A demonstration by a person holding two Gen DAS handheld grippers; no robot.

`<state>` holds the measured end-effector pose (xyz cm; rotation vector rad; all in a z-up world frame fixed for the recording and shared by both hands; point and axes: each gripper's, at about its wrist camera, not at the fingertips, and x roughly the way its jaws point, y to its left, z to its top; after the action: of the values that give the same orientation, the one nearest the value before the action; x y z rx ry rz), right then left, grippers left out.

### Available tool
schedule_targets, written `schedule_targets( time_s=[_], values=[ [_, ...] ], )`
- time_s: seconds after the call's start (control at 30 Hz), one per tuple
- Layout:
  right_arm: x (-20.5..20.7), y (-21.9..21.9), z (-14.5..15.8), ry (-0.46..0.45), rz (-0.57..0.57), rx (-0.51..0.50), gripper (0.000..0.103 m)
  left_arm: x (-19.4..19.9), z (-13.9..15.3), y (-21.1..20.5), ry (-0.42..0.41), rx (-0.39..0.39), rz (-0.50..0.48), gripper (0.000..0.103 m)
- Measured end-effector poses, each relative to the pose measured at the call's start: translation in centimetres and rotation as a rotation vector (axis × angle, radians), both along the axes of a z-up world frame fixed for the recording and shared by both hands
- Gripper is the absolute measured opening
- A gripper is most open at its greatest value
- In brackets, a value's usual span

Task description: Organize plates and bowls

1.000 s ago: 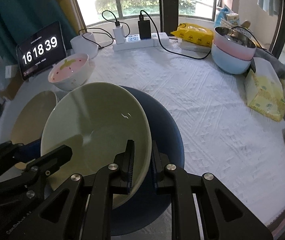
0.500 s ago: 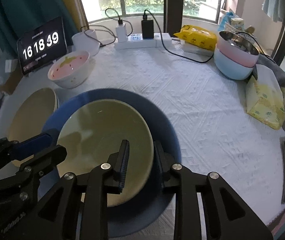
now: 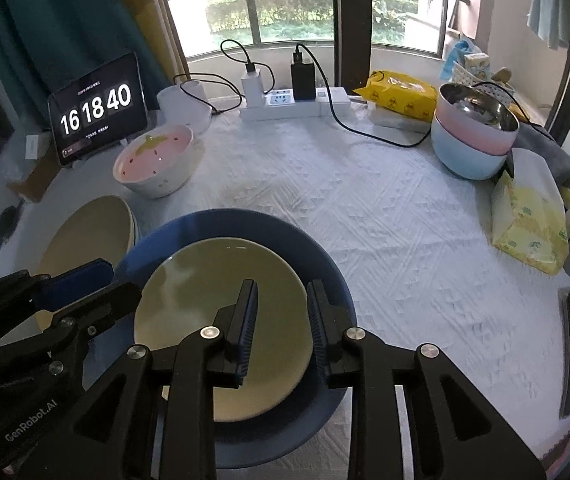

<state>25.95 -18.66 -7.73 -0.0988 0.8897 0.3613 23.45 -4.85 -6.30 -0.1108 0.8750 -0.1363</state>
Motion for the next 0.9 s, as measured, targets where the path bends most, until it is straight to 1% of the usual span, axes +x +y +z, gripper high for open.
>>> schedule_targets(
  time_s=[0.13,0.2,0.23,0.27,0.3,0.33,0.37,0.43,0.53,0.6,0.73,0.8,0.9],
  values=[
    [0.0,0.0,0.6,-0.018,0.009,0.015,0.027,0.0,0.5,0.2,-0.059,0.008,-0.008,0.031],
    [-0.1,0.2,0.9,-0.044,0.024,0.019,0.029,-0.1,0.8,0.1,-0.095,0.022,-0.03,0.035],
    [-0.1,0.2,1.0,-0.057,0.028,0.017,0.035,-0.1,0.9,0.0,-0.107,0.028,-0.038,0.037],
    [-0.1,0.3,1.2,-0.074,0.034,0.016,0.039,-0.1,1.0,0.1,-0.119,0.029,-0.046,0.039],
    [-0.1,0.4,1.3,-0.089,0.039,0.013,0.045,-0.1,1.1,0.1,-0.128,0.026,-0.05,0.043],
    [-0.1,0.5,1.5,-0.104,0.045,0.007,0.05,-0.1,1.2,0.3,-0.133,0.02,-0.048,0.045],
    [-0.1,0.7,1.6,-0.122,0.054,0.0,0.053,-0.1,1.4,0.5,-0.14,0.012,-0.043,0.045],
    [-0.1,1.0,1.7,-0.144,0.067,-0.013,0.063,-0.1,1.8,1.0,-0.164,0.011,-0.018,0.046],
    [0.0,1.3,2.1,-0.172,0.088,-0.01,0.068,0.0,2.0,1.6,-0.177,0.015,-0.007,0.047],
    [-0.1,1.4,2.4,-0.205,0.103,-0.009,0.07,0.0,2.1,2.2,-0.184,0.01,0.0,0.047],
    [0.1,1.7,2.6,-0.251,0.134,-0.007,0.07,0.4,1.8,3.4,-0.166,0.005,0.024,0.047],
    [0.2,2.0,2.9,-0.269,0.151,0.007,0.07,0.4,1.9,4.1,-0.182,0.008,0.047,0.047],
    [0.6,2.5,3.0,-0.253,0.169,0.021,0.07,0.5,2.0,5.0,-0.188,0.011,0.07,0.047]
  ],
)
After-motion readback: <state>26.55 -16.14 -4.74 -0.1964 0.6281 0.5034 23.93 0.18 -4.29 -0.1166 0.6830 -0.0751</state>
